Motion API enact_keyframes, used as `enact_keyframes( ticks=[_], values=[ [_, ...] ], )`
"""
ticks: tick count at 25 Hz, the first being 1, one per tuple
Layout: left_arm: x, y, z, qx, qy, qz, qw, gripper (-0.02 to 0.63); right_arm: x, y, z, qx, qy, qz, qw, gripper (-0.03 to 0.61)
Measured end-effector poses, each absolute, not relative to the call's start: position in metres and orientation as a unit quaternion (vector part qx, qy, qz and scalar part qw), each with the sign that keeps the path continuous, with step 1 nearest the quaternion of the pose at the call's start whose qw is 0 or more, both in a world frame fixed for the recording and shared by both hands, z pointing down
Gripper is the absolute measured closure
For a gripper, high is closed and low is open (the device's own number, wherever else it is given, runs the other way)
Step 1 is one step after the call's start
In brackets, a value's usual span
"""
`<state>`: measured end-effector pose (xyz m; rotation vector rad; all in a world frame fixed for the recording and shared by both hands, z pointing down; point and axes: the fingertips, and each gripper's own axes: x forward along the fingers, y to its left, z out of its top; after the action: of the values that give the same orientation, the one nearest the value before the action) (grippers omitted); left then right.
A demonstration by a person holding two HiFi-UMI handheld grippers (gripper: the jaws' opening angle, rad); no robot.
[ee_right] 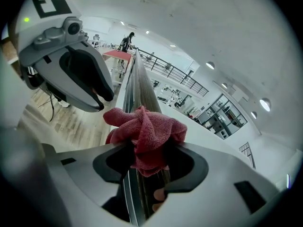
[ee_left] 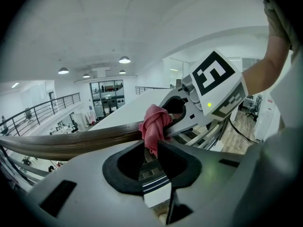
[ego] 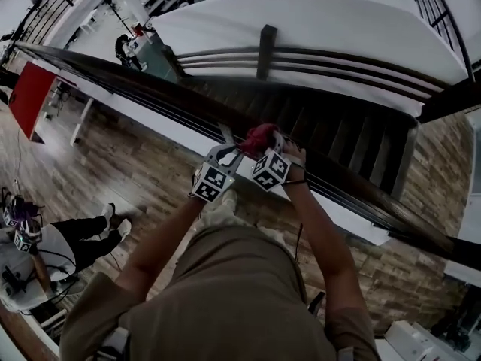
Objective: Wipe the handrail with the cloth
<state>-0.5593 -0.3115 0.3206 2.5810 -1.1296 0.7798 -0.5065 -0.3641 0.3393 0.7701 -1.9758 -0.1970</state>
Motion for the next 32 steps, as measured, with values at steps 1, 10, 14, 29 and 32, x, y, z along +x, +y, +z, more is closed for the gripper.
enact_keyframes(
  ticks=[1,10,14,29,32],
  values=[
    [-0.557,-0.309,0.32,0.877,-0.385,0.266,0.109,0.537,-0.503,-0.362,0.339,0.317,-0.811,-0.081,0.484,0.37],
    [-0.536,-0.292,0.309,0.872,-0.391,0.275,0.104,0.537,-0.489,-0.347,0.33,0.318,-0.812,-0.081,0.482,0.37],
    [-0.517,-0.283,0.302,0.874,-0.386,0.277,0.099,0.537,-0.473,-0.337,0.326,0.322,-0.812,-0.078,0.48,0.37],
    [-0.431,-0.26,0.308,0.88,-0.365,0.291,0.084,0.537,-0.384,-0.312,0.329,0.341,-0.81,-0.067,0.472,0.37],
    [-0.422,-0.255,0.31,0.881,-0.363,0.291,0.084,0.537,-0.373,-0.306,0.33,0.345,-0.809,-0.066,0.471,0.37]
  ],
)
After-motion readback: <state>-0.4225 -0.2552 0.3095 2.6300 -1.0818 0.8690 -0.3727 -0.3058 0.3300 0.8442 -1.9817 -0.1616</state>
